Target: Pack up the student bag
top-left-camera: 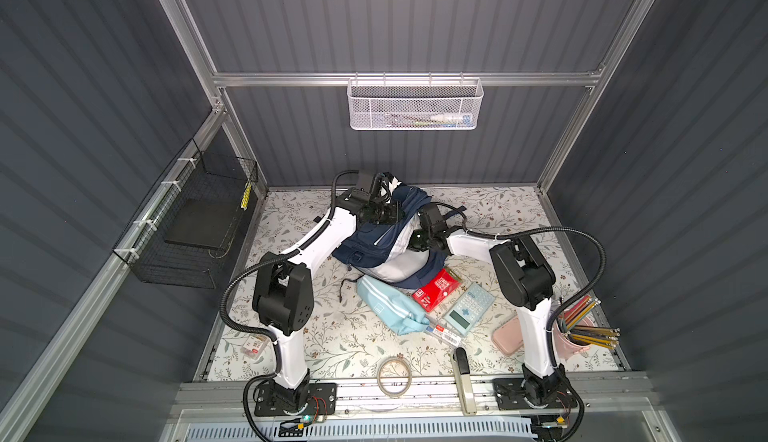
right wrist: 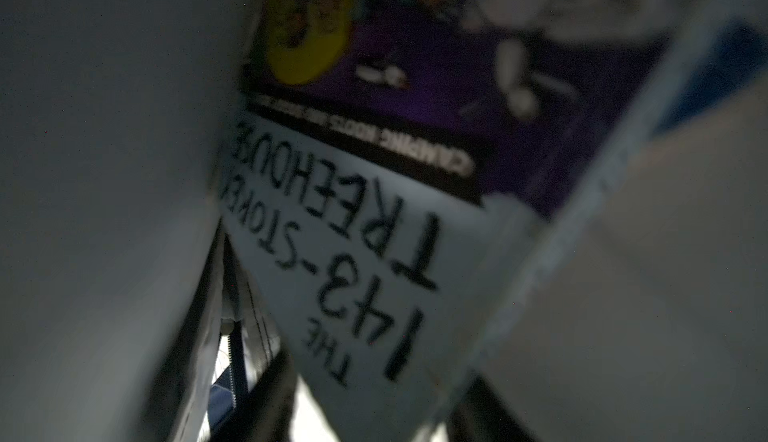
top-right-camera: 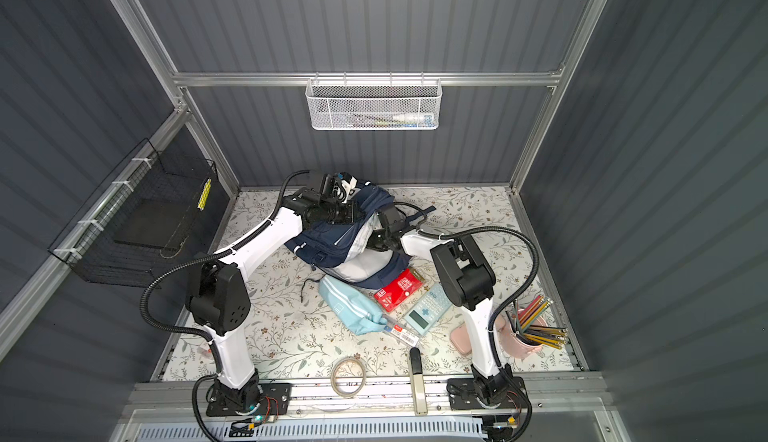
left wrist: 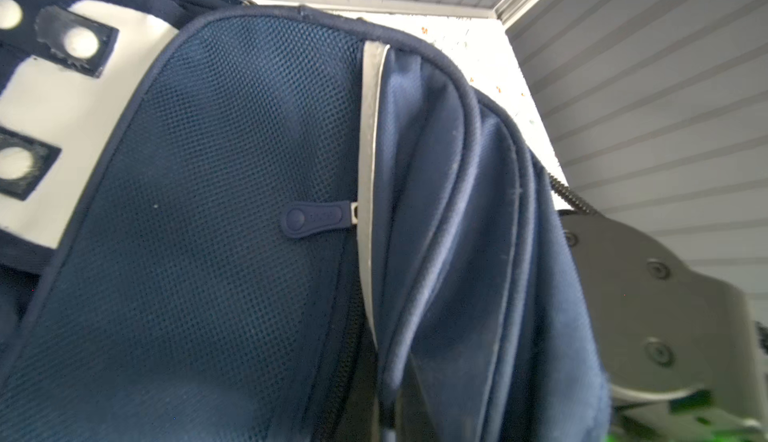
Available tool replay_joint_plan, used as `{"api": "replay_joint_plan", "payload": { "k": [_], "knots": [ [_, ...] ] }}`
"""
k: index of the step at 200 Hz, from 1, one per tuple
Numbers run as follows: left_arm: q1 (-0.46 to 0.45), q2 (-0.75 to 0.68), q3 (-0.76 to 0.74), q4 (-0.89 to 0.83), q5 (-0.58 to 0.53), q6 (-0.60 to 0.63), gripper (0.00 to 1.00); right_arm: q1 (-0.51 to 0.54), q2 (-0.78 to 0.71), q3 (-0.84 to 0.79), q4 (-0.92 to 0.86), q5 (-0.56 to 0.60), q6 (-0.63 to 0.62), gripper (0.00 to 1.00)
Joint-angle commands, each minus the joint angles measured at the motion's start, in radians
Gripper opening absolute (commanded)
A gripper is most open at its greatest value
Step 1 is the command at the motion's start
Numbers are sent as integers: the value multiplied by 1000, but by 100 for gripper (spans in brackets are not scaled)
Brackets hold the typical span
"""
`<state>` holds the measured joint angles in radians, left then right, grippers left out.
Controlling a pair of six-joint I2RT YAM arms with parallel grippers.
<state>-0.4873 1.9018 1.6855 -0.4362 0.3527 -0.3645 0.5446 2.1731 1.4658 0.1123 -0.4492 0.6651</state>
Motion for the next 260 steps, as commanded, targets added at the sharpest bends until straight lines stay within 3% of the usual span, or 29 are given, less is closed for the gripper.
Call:
{"api": "replay_joint_plan", "payload": {
  "k": [1, 28, 39, 50, 81, 101, 128, 154, 172, 210, 228, 260],
  "knots": [
    [-7, -17, -12, 26, 53, -51, 0, -20, -78, -80, 122, -7, 80, 69],
    [-7, -2, -15, 39, 28, -65, 0, -43, -333, -369, 116, 102, 87, 76],
    [-7, 4, -25, 52, 34, -82, 15, -52, -421, -456, 78, 158, 85, 79],
    [-7, 7, -42, 85, 47, -99, 23, -54, -501, -523, 15, 196, 84, 81],
    [16, -58, -93, 76, -13, -114, 77, -6, -719, -671, -115, 324, 104, 82],
    [74, -135, -156, 116, 23, -154, 99, 46, -820, -728, -143, 356, 138, 82],
    [165, -241, -259, 77, 12, -145, 100, 124, -819, -712, -114, 307, 79, 76],
    [333, -376, -590, 237, 37, -239, 94, 166, -683, -603, -97, 259, 47, 66],
    [414, -407, -715, 329, 33, -262, 89, 181, -563, -487, -94, 225, 32, 60],
    [423, -304, -780, 488, 105, -297, 83, 245, -323, -228, -190, 188, -37, 51],
    [423, -282, -783, 500, 63, -288, 82, 277, -261, -199, -170, 143, -21, 46],
    [410, -221, -826, 588, 73, -339, 82, 365, -238, -196, -196, 175, 3, 42]
  ]
}}
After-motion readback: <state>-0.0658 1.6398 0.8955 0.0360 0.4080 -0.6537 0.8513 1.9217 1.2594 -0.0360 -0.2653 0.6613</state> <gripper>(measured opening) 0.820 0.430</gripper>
